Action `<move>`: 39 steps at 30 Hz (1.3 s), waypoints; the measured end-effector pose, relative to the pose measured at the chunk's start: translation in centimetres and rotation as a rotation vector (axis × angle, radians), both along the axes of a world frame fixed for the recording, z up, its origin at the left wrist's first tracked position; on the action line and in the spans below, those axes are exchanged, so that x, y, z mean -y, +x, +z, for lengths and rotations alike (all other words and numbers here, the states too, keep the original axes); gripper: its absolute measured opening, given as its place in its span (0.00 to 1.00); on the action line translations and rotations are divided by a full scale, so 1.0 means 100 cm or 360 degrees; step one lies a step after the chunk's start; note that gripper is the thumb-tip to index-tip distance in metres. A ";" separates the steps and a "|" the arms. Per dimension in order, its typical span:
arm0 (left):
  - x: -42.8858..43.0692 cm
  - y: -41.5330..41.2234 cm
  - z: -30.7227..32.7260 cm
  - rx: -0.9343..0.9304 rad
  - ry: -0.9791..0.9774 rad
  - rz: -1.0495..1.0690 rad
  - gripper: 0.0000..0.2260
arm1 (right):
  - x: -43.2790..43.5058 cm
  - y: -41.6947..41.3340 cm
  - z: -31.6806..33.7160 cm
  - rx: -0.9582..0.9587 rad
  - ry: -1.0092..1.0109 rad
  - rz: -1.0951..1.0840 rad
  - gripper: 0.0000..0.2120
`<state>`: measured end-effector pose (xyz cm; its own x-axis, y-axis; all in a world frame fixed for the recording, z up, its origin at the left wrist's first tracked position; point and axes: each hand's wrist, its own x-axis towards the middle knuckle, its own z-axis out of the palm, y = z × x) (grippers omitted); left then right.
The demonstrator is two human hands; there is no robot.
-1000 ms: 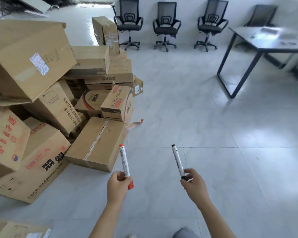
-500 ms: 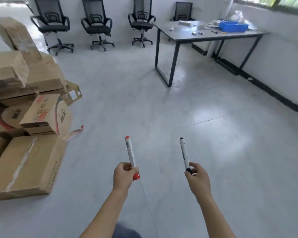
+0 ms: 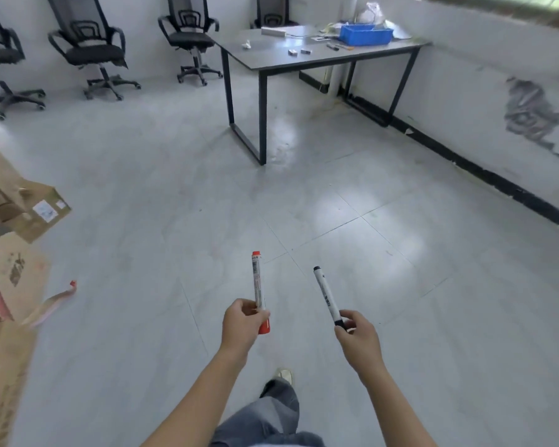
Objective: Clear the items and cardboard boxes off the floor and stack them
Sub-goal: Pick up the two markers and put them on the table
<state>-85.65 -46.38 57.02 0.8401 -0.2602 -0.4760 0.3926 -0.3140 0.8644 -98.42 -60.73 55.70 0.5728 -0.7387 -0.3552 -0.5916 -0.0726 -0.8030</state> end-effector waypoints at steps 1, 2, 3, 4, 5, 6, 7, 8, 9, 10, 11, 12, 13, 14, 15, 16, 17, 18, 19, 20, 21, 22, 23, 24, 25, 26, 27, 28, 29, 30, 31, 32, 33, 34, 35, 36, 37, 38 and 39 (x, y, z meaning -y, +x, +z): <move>0.020 0.017 0.002 0.0004 -0.0025 -0.0011 0.06 | 0.017 0.012 0.002 0.0004 0.0017 -0.0029 0.10; 0.040 0.033 0.005 0.0010 -0.0057 -0.0016 0.05 | 0.034 0.024 0.004 0.0022 0.0027 -0.0065 0.11; 0.060 0.048 0.008 0.0019 -0.0088 -0.0021 0.06 | 0.051 0.035 0.007 0.0048 0.0023 -0.0107 0.12; 0.081 0.062 0.011 0.0032 -0.0114 -0.0034 0.07 | 0.068 0.044 0.009 0.0077 0.0010 -0.0154 0.12; 0.100 0.073 0.013 0.0039 -0.0135 -0.0049 0.07 | 0.083 0.052 0.010 0.0101 0.0002 -0.0210 0.13; 0.119 0.082 0.014 0.0031 -0.0147 -0.0065 0.06 | 0.098 0.058 0.011 0.0111 0.0003 -0.0267 0.14; 0.134 0.088 0.013 0.0012 -0.0139 -0.0091 0.05 | 0.111 0.062 0.009 0.0097 0.0009 -0.0313 0.15; 0.147 0.090 0.011 -0.0019 -0.0094 -0.0131 0.05 | 0.121 0.065 0.005 0.0050 0.0024 -0.0351 0.15; 0.156 0.089 0.008 -0.0055 -0.0038 -0.0175 0.06 | 0.129 0.066 0.001 -0.0005 0.0050 -0.0392 0.15; 0.164 0.088 0.003 -0.0089 0.0004 -0.0216 0.06 | 0.136 0.067 -0.005 -0.0044 0.0073 -0.0431 0.15; 0.171 0.087 -0.004 -0.0126 0.0035 -0.0246 0.06 | 0.144 0.070 -0.010 -0.0065 0.0101 -0.0460 0.15; 0.180 0.089 -0.008 -0.0172 0.0066 -0.0258 0.06 | 0.154 0.074 -0.012 -0.0082 0.0133 -0.0480 0.15; 0.190 0.095 -0.012 -0.0217 0.0098 -0.0252 0.06 | 0.167 0.081 -0.014 -0.0095 0.0154 -0.0495 0.15; 0.204 0.103 -0.014 -0.0238 0.0123 -0.0235 0.06 | 0.182 0.089 -0.014 -0.0098 0.0160 -0.0501 0.14; 0.219 0.114 -0.016 -0.0238 0.0141 -0.0211 0.06 | 0.200 0.098 -0.014 -0.0087 0.0156 -0.0496 0.14; 0.236 0.125 -0.017 -0.0223 0.0147 -0.0183 0.06 | 0.219 0.107 -0.013 -0.0067 0.0142 -0.0488 0.13; 0.256 0.136 -0.016 -0.0196 0.0137 -0.0155 0.06 | 0.240 0.117 -0.011 -0.0038 0.0114 -0.0478 0.12; 0.277 0.147 -0.015 -0.0161 0.0118 -0.0131 0.05 | 0.263 0.128 -0.009 0.0002 0.0077 -0.0471 0.10; 0.298 0.158 -0.014 -0.0129 0.0097 -0.0107 0.05 | 0.287 0.139 -0.006 0.0054 0.0043 -0.0471 0.09; 0.321 0.168 -0.013 -0.0104 0.0072 -0.0076 0.06 | 0.313 0.150 -0.002 0.0117 0.0023 -0.0483 0.08; 0.345 0.177 -0.013 -0.0089 0.0049 -0.0044 0.07 | 0.340 0.161 0.003 0.0191 0.0022 -0.0507 0.08; 0.367 0.185 -0.012 -0.0075 0.0033 -0.0020 0.07 | 0.366 0.171 0.009 0.0273 0.0034 -0.0543 0.08; 0.389 0.192 -0.009 -0.0063 0.0028 -0.0005 0.07 | 0.391 0.180 0.015 0.0345 0.0049 -0.0582 0.09; 0.408 0.197 -0.007 -0.0053 0.0029 0.0002 0.07 | 0.413 0.189 0.020 0.0403 0.0061 -0.0623 0.10; 0.425 0.202 -0.005 -0.0041 0.0025 0.0013 0.07 | 0.433 0.197 0.025 0.0448 0.0068 -0.0657 0.11; 0.440 0.207 -0.003 -0.0025 0.0012 0.0025 0.06 | 0.451 0.206 0.028 0.0480 0.0082 -0.0684 0.12; 0.454 0.211 -0.001 -0.0010 0.0004 0.0029 0.06 | 0.468 0.214 0.030 0.0501 0.0111 -0.0710 0.12; 0.466 0.215 -0.001 -0.0002 0.0010 0.0030 0.06 | 0.481 0.222 0.029 0.0503 0.0148 -0.0732 0.12; 0.475 0.220 -0.001 -0.0005 0.0039 0.0035 0.05 | 0.492 0.231 0.026 0.0481 0.0184 -0.0740 0.12; 0.483 0.226 -0.004 -0.0005 0.0075 0.0048 0.05 | 0.500 0.240 0.022 0.0447 0.0218 -0.0727 0.11; 0.491 0.233 -0.006 -0.0003 0.0106 0.0064 0.05 | 0.506 0.250 0.017 0.0411 0.0250 -0.0702 0.11; 0.498 0.242 -0.009 -0.0003 0.0126 0.0074 0.06 | 0.512 0.261 0.012 0.0382 0.0282 -0.0669 0.11; 0.507 0.253 -0.011 -0.0009 0.0142 0.0085 0.06 | 0.519 0.274 0.008 0.0356 0.0305 -0.0632 0.11; 0.516 0.266 -0.014 -0.0018 0.0160 0.0099 0.06 | 0.526 0.289 0.004 0.0333 0.0316 -0.0602 0.11; 0.525 0.281 -0.016 -0.0028 0.0173 0.0117 0.06 | 0.535 0.307 0.002 0.0316 0.0317 -0.0576 0.12; 0.535 0.297 -0.018 -0.0032 0.0164 0.0140 0.06 | 0.544 0.326 0.000 0.0318 0.0313 -0.0552 0.12; 0.545 0.315 -0.020 -0.0030 0.0142 0.0162 0.06 | 0.555 0.346 -0.001 0.0330 0.0304 -0.0530 0.12; 0.556 0.335 -0.021 -0.0026 0.0123 0.0181 0.06 | 0.566 0.367 -0.001 0.0339 0.0285 -0.0511 0.12; 0.567 0.358 -0.020 -0.0028 0.0107 0.0194 0.05 | 0.577 0.388 -0.001 0.0341 0.0254 -0.0497 0.12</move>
